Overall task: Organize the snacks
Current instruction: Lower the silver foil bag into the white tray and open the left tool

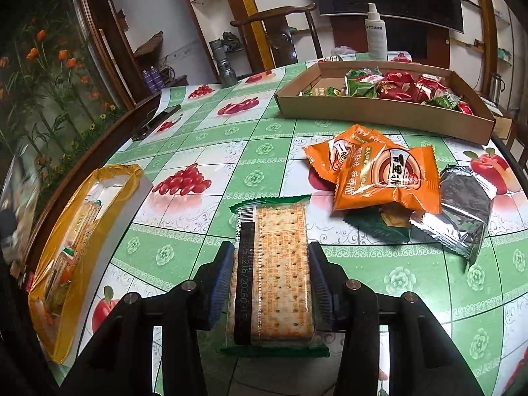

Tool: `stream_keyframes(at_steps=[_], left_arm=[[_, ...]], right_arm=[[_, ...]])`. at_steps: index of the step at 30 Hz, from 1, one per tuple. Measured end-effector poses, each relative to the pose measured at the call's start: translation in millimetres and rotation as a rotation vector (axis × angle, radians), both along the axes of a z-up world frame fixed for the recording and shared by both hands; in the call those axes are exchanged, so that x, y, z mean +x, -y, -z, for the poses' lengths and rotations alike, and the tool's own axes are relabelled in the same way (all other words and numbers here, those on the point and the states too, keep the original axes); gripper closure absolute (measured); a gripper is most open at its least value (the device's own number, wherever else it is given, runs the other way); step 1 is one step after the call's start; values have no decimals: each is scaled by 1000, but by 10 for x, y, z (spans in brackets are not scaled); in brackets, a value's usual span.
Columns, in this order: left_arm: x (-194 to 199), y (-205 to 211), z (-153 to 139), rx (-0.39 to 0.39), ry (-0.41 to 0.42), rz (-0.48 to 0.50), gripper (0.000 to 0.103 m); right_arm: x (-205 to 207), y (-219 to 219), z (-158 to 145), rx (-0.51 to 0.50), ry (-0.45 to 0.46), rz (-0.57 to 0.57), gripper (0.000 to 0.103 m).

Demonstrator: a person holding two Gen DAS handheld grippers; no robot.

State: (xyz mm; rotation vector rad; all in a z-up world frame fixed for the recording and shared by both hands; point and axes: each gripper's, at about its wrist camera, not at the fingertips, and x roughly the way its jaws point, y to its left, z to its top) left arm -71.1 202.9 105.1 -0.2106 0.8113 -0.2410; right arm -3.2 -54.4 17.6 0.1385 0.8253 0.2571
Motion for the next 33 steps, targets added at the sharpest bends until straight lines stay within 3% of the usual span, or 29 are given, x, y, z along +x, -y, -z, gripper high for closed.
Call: stream_keyframes(at_steps=[10,27,33], left_arm=[[-183,-462,220,-90,-44,-141,46],[-183,-656,365,-39,-76,-219,46],[-206,-746,378,-82,-96,-244,45]], right_arm=[[37,50,25,19,-16,14,56],[46,59,51,24,-28,19,56],[48,63,52,25,-28,20,56]])
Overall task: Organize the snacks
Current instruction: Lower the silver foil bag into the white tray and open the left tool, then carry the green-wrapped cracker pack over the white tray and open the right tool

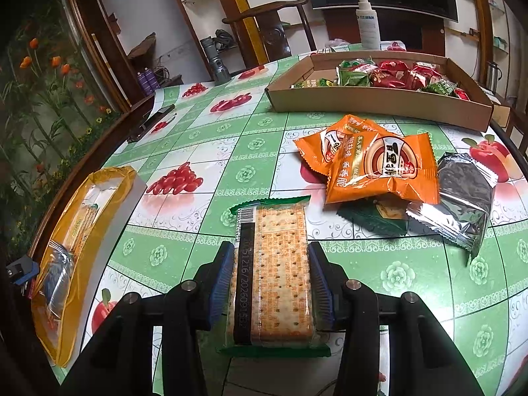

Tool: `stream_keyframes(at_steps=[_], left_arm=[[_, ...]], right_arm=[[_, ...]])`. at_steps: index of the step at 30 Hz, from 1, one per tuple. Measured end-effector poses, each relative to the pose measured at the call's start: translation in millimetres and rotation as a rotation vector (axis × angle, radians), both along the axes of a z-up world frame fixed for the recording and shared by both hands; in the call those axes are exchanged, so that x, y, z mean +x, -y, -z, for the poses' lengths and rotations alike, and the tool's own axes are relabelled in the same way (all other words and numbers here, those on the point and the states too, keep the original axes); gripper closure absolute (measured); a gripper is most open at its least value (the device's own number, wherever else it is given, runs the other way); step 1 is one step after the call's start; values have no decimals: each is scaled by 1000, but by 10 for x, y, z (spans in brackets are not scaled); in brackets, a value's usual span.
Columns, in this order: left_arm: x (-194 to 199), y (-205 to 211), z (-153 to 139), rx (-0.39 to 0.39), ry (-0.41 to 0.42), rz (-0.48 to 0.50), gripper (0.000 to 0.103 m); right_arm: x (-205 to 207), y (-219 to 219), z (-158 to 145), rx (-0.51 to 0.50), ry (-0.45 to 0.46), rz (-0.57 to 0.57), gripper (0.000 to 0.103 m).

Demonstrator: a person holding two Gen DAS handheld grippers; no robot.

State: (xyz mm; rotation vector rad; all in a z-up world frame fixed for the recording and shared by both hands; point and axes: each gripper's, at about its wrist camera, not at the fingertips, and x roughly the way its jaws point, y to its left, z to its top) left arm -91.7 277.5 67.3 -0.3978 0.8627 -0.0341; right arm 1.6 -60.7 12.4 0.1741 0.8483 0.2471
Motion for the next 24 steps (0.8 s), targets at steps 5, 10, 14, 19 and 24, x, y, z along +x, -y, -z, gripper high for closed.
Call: stream_keyframes(at_steps=[5,10,14,19,24], left_arm=[[-93,-3,-109,-40,32,8,42],[-197,-46,-212,-106,81,28,36],[-313,-187,-259,-153,107,48,36],[-448,-458,-241,-209,132,37,35],[-597,-716,-174,-208,144,7,33]], right_arm=[[-2,6,-1,2,3,3,56],[-33,-2,-36,-4,27,11,56],[-220,-48,-215,-1,57,21,56],[-424,-425,-547,88,62,-78,56],[-421,-1290,-706,121,6,-267,56]])
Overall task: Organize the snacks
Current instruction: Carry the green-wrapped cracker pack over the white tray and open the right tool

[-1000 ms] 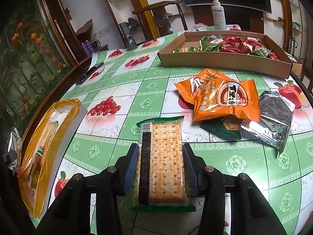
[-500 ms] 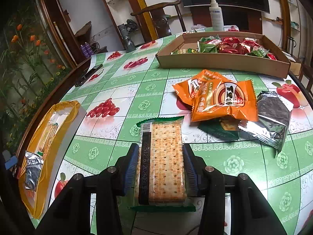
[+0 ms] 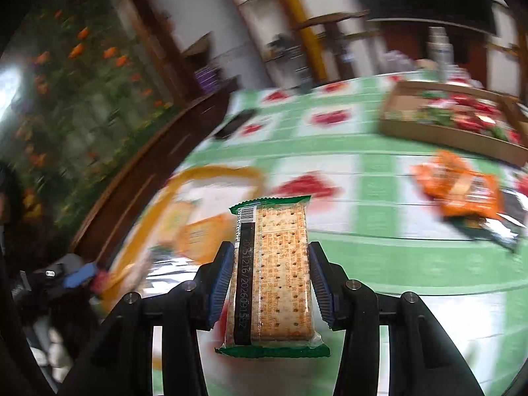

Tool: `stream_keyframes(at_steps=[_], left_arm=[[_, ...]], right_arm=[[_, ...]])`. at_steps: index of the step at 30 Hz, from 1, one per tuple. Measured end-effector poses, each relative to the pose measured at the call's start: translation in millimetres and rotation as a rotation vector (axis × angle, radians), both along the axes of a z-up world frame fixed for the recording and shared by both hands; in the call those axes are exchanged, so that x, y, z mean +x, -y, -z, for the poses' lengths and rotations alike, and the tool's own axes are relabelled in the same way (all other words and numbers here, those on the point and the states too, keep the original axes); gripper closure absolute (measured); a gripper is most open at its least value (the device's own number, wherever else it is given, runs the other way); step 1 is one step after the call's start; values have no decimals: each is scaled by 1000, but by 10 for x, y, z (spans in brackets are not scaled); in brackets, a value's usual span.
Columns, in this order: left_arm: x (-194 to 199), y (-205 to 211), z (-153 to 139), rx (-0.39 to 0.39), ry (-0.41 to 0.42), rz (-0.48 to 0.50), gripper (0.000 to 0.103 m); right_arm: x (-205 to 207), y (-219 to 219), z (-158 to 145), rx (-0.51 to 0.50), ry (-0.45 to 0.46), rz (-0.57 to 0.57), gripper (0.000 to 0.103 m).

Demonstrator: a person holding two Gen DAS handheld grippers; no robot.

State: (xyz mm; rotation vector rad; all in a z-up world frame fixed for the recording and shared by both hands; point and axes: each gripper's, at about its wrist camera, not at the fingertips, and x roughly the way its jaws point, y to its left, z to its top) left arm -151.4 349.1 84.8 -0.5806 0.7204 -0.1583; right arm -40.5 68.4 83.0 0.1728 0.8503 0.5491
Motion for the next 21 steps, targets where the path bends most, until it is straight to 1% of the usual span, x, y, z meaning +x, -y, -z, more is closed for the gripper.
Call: stream_keyframes(at_steps=[3,5,7,10,12,15,17,21], left_arm=[[-77,-90,35,32,0,-13,33],[-108,-138,64,46,-3,-19,33],[-131,-186,105,43,-9,-20,33],[-124,-255,163,29,-19,-23,33],[-120,-286,191,22,-24,-24,33],[-110,-287,207,19,-26,-20,33],[-109,-272,205,19,-25,-14,33],[-85,-185,210,13,-27,11,31]], right_arm=[[63,-467,21,14,-38,-71,56],[125,-766,41,-10,-32,-98,57],[203,-1039,90,-33,-38,-117,57],[295,-1307,194,-42,-68,-135,57],[328,-1408,255,-38,-86,-142,54],[311,-1473,293,-16,-89,-156,54],[262,-1460,239,-16,-67,-163,53],[144,-1235,98,-14,-10,-149,44]])
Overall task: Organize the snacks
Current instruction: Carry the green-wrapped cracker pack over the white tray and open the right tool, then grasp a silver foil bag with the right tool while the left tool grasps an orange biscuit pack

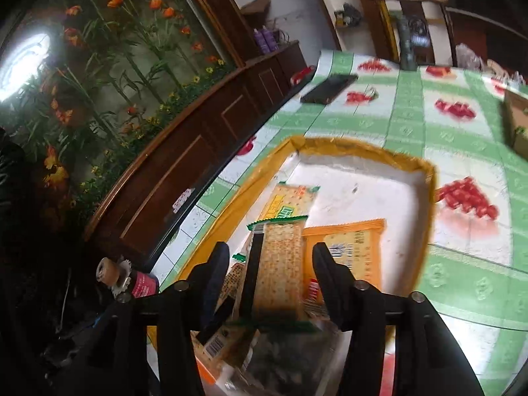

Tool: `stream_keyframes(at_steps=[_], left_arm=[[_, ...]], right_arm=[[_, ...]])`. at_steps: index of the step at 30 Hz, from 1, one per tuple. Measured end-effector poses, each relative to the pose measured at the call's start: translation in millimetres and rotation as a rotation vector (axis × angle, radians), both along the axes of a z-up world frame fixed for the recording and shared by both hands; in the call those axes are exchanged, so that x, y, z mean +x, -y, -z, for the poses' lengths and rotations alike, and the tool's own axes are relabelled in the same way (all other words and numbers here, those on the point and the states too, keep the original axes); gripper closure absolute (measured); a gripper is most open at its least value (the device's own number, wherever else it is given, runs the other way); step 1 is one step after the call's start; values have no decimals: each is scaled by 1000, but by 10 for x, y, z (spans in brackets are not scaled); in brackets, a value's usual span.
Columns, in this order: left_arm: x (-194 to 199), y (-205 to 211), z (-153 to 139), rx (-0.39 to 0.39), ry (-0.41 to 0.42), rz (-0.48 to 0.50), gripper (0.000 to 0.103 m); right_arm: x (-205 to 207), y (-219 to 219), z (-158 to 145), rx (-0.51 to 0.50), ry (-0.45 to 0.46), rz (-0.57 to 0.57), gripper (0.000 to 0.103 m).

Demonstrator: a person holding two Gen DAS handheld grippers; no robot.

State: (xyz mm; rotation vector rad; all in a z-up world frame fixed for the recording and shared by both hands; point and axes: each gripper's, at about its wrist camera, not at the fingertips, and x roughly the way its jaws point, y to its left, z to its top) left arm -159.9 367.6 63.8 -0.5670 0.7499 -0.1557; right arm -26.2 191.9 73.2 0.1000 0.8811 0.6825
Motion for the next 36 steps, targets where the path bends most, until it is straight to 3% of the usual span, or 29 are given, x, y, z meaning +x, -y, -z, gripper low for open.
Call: stream_keyframes(at_steps=[9,15,22,28,31,33,36], left_arm=[[69,513,-54,20,-20,109,30],[165,989,8,9,-74,206,30],[212,1730,82,9,-137,393,30],[175,1998,66,25,-162,451,30],[143,1968,56,31,-172,439,30],[114,1938,40,37,-177,427,30],[87,1875,15,41,-168,410,30]], right_arm=[[-311,1304,145,48,-43,162,43],[-429,2477,326,22,-73,376,41],[-359,3586,207,55,-24,658,41],[164,3788,82,89,21,745,41],[578,3621,42,11,47,716,44],[835,3493,85,-70,60,712,55],[1040,3370,238,-99,-20,667,66]])
